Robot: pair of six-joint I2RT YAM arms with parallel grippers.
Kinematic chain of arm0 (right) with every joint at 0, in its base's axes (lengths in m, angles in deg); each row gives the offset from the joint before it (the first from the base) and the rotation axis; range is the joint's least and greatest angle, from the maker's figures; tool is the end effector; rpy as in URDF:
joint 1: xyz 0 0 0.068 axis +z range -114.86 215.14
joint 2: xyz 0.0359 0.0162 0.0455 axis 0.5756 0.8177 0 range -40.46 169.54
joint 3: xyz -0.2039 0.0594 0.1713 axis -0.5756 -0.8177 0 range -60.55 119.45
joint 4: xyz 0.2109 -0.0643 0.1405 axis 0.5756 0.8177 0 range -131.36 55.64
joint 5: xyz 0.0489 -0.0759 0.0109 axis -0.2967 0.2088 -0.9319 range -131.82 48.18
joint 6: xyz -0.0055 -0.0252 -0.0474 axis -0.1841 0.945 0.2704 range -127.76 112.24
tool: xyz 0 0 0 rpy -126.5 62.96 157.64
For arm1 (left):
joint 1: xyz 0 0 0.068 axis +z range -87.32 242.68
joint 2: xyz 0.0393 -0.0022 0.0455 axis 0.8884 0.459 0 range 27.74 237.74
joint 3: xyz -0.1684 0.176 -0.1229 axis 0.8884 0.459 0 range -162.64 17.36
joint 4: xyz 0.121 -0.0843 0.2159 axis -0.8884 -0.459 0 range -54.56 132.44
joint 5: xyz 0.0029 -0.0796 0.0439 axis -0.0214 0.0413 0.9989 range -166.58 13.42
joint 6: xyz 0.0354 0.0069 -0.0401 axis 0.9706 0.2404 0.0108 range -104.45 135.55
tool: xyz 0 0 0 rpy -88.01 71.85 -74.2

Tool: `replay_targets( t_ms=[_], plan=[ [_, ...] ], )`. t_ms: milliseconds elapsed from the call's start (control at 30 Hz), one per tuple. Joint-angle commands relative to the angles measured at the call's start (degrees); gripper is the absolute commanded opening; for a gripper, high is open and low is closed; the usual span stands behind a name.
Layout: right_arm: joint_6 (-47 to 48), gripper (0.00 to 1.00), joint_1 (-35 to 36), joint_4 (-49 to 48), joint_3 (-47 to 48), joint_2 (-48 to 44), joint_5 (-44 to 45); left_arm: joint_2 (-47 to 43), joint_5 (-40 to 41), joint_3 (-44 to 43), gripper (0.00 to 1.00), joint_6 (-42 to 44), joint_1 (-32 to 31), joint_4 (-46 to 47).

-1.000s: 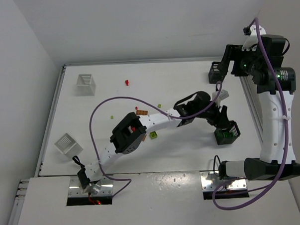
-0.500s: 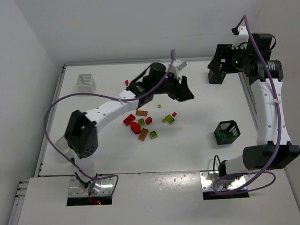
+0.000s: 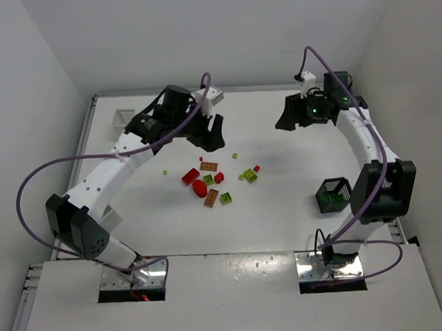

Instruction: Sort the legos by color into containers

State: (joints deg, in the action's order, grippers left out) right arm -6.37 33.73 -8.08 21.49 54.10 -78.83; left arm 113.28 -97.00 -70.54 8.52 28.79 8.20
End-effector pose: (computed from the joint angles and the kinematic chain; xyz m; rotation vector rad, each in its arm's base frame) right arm 0.3650 0.0124 0.3087 -0.3068 2.2610 0.7342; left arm 0.2694 -0.1960 0.3900 0.7196 2.0721 -0.7923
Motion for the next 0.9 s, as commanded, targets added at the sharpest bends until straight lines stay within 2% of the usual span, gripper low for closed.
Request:
replay_targets(
  t_ms=[0, 167, 400, 500, 600, 733, 767, 833, 867],
  plan=[
    [8.4, 0.71, 2.7, -3.8, -0.1, 1.5, -5.6, 0.5, 3.1, -0.4, 0.69, 6.9, 6.7, -13.5],
    [13.2, 0.68, 6.1, -3.0, -1.4, 5.5, -7.5, 0.0, 6.0, 4.9, 0.66, 9.4, 13.2, -13.5],
    [14.5, 0.68, 10.4, -7.0, -2.6, 7.7, -4.3, -1.9, 8.6, 3.5, 0.66, 9.5, 16.6, -12.8],
    [14.4, 0.68, 10.9, -9.7, -8.1, 5.2, 0.8, -3.1, 7.3, 2.5, 0.66, 13.2, 17.1, -12.8],
    [17.4, 0.76, 10.9, -14.7, -15.2, 1.1, 5.4, -3.1, 1.8, 1.9, 0.66, 18.4, 17.1, -14.7],
    [28.6, 0.87, 10.9, -15.9, -23.0, -4.9, 6.3, -1.8, -2.8, 2.6, 0.66, 24.5, 17.6, -14.1],
    [35.9, 0.88, 10.9, -14.1, -23.5, -5.4, 5.0, -0.4, -3.6, 2.6, 0.66, 24.5, 17.6, -14.1],
    [41.6, 0.88, 10.9, -7.5, -23.5, -5.4, 4.3, 1.0, -7.3, 2.6, 0.66, 25.9, 18.3, -14.1],
    [45.7, 0.88, 10.9, -4.7, -20.5, -5.4, 4.3, 2.2, -8.7, 2.6, 0.66, 25.9, 18.3, -14.1]
  ],
)
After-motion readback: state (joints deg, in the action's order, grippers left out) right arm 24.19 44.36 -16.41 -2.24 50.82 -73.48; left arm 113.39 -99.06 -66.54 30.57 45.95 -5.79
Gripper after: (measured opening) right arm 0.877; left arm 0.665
